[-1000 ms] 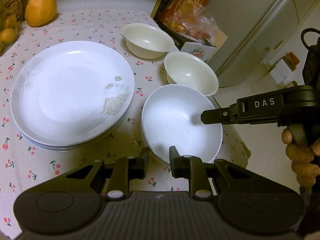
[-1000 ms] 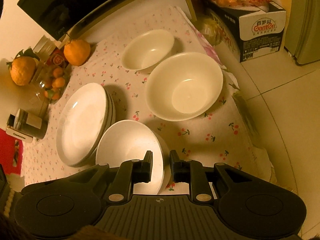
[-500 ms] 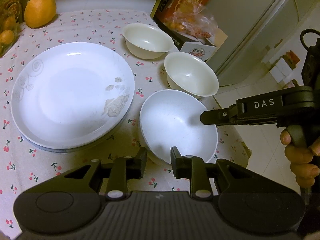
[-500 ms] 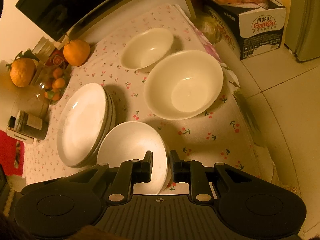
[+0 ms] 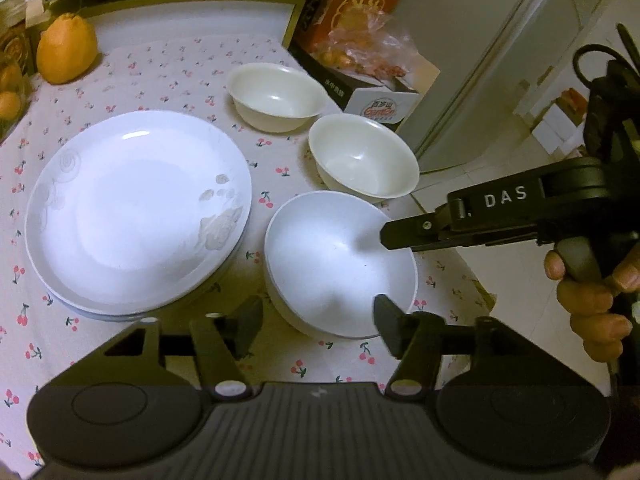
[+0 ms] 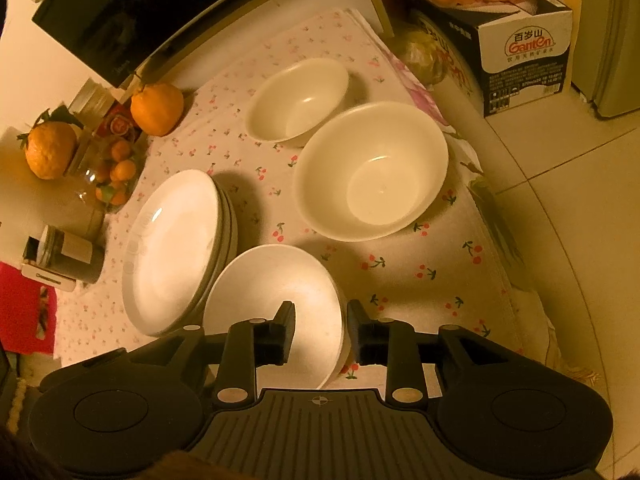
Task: Organize plates and bowls
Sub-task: 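Lower the white bowl onto the table beside the plates and open both grippers, then move both grippers toward the larger cream bowl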
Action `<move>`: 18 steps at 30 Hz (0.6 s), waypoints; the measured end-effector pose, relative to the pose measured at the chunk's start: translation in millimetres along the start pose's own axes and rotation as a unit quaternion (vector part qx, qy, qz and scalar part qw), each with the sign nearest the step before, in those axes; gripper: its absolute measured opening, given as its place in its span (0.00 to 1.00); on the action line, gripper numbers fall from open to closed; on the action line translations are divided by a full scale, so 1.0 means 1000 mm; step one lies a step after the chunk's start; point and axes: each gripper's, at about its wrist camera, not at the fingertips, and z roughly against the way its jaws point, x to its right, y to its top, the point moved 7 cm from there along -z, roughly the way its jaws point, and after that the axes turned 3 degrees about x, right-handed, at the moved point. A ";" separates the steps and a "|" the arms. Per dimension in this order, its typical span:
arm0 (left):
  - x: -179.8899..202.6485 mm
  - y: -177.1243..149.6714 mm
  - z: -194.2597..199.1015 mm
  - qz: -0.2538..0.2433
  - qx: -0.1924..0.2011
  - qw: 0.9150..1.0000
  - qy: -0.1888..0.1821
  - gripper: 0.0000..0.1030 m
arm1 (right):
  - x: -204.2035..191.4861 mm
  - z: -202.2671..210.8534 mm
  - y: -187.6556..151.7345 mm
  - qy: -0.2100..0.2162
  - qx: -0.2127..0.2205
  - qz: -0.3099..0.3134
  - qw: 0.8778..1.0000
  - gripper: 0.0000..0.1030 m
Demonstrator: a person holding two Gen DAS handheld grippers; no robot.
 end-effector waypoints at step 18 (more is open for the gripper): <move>0.005 0.019 0.015 -0.017 0.033 0.999 0.015 0.97 | 0.017 0.019 0.018 0.005 0.056 -0.055 0.997 0.70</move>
